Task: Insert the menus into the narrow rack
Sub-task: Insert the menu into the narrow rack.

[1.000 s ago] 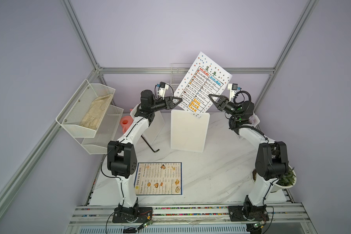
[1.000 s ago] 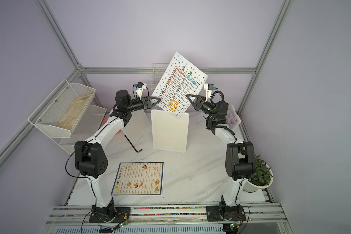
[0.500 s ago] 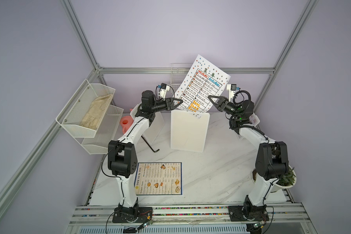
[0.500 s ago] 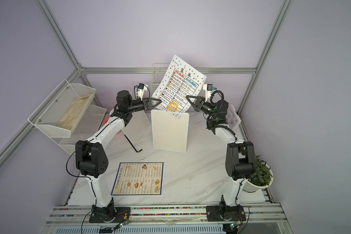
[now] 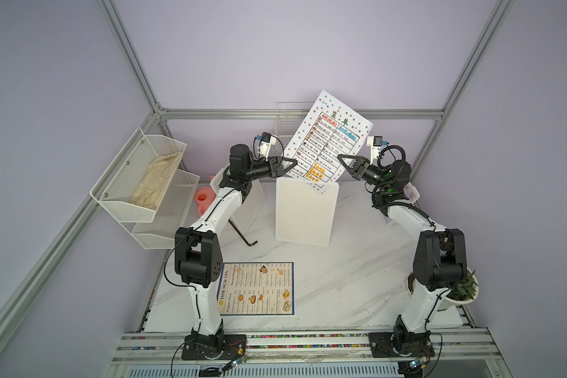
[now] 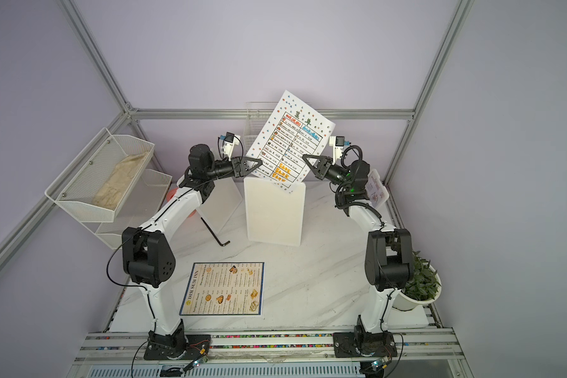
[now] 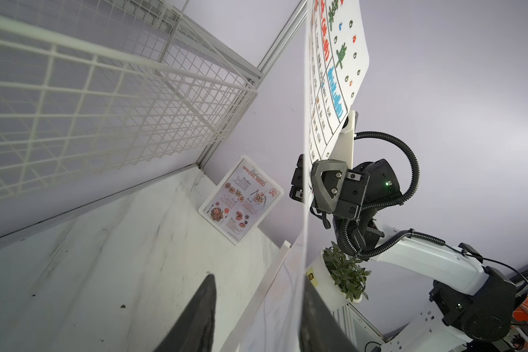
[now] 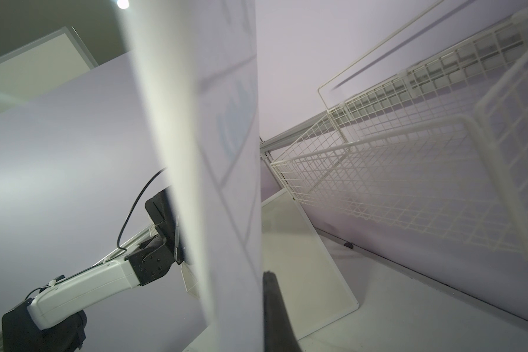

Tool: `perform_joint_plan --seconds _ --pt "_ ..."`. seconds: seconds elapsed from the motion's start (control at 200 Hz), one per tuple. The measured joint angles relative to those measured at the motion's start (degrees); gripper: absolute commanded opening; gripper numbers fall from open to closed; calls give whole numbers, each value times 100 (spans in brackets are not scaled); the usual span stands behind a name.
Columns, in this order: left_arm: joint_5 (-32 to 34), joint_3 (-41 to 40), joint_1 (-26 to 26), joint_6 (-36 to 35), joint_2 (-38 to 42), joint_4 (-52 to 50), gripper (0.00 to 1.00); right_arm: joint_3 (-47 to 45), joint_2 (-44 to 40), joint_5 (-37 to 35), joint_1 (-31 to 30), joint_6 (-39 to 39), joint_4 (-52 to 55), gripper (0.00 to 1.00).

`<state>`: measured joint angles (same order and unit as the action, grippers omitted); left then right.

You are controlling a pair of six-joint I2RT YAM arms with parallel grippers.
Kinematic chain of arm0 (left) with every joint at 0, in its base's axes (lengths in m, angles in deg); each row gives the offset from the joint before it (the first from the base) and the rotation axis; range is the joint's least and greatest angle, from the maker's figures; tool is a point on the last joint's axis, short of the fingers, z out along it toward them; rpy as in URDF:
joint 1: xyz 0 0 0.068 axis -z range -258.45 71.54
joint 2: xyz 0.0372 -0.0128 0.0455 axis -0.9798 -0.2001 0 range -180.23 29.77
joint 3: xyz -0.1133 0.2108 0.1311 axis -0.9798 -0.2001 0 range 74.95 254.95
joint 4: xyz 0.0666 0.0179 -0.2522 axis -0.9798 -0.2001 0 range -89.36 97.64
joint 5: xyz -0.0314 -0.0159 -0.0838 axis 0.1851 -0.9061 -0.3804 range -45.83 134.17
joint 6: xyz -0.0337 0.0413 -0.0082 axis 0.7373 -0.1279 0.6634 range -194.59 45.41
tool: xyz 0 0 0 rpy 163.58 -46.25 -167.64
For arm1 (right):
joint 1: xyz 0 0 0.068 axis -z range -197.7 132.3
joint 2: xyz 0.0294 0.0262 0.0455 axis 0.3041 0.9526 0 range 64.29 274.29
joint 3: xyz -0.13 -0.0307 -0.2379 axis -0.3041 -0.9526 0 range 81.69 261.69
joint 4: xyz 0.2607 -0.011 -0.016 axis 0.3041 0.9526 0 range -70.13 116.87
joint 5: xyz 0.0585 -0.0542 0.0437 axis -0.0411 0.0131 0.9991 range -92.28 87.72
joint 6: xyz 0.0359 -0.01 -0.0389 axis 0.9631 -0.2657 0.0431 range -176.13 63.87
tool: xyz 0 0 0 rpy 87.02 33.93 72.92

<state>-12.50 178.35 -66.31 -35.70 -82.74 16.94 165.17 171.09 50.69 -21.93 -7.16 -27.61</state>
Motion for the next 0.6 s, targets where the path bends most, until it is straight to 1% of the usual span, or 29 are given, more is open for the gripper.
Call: perform_joint_plan --seconds 0.055,0.26,0.6 --pt "-2 0 0 -15 0 0 42 15 0 7 0 -26 59 0" --pt "11 0 0 -116 0 -72 49 24 0 72 13 -129 203 0" --pt "94 129 2 -345 0 -481 60 223 0 254 66 -216 348 0"
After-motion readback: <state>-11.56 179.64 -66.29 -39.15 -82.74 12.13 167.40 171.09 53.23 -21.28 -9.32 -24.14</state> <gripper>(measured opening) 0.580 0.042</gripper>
